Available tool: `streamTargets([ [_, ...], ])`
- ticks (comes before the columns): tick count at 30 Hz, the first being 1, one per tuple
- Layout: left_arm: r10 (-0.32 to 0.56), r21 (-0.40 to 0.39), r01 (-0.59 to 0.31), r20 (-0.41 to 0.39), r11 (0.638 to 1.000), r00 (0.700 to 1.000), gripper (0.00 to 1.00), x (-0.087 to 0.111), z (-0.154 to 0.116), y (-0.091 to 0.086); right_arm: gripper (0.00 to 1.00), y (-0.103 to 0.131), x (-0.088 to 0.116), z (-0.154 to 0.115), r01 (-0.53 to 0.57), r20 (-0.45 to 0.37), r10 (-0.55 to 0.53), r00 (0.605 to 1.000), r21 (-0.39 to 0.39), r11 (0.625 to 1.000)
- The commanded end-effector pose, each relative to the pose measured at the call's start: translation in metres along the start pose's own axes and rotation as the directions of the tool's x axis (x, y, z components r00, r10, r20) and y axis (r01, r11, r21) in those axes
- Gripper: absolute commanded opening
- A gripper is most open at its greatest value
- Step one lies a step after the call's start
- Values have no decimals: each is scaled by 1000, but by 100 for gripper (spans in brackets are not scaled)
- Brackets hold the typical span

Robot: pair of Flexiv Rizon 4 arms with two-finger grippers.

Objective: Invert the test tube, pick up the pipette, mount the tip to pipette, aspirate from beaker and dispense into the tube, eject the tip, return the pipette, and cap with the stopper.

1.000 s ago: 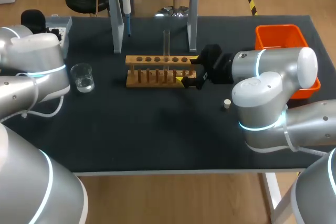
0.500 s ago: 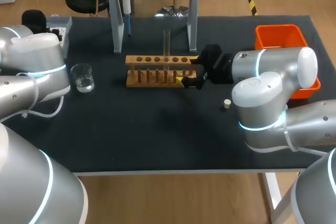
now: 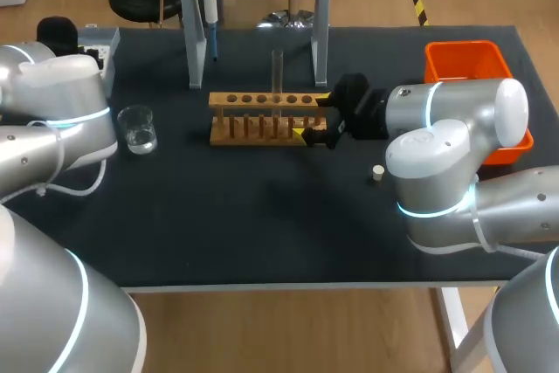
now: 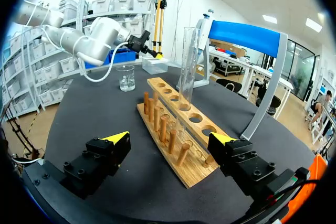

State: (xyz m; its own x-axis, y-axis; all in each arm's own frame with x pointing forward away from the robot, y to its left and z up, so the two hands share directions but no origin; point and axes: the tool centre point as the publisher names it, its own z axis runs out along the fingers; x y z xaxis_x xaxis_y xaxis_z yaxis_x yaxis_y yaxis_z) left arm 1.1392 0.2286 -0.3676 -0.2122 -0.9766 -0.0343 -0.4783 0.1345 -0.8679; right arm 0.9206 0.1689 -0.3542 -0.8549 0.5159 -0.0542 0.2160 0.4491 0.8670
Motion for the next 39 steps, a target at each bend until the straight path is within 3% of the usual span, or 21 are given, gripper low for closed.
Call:
streamTargets([
  [1,0,-5,0,-1,1000,1000,27,-1,1,-1,100,0,0,0,-1,-1,1,1000,1,1000],
  [14,-1,4,1,-4,1000,1000,15,-2,1,0,100,0,0,0,-1,-1,1,1000,1,1000],
  [19,-2,4,2,-4,1000,1000,8,-2,1,1,100,0,0,0,-1,-1,1,1000,1,1000],
  [21,0,4,0,-5,1000,1000,0,-1,1,1,100,0,0,0,-1,-1,1,1000,1,1000],
  [39,18,11,-18,-14,1000,1000,0,5,0,-2,100,0,0,0,-1,-1,1,1000,1,1000],
])
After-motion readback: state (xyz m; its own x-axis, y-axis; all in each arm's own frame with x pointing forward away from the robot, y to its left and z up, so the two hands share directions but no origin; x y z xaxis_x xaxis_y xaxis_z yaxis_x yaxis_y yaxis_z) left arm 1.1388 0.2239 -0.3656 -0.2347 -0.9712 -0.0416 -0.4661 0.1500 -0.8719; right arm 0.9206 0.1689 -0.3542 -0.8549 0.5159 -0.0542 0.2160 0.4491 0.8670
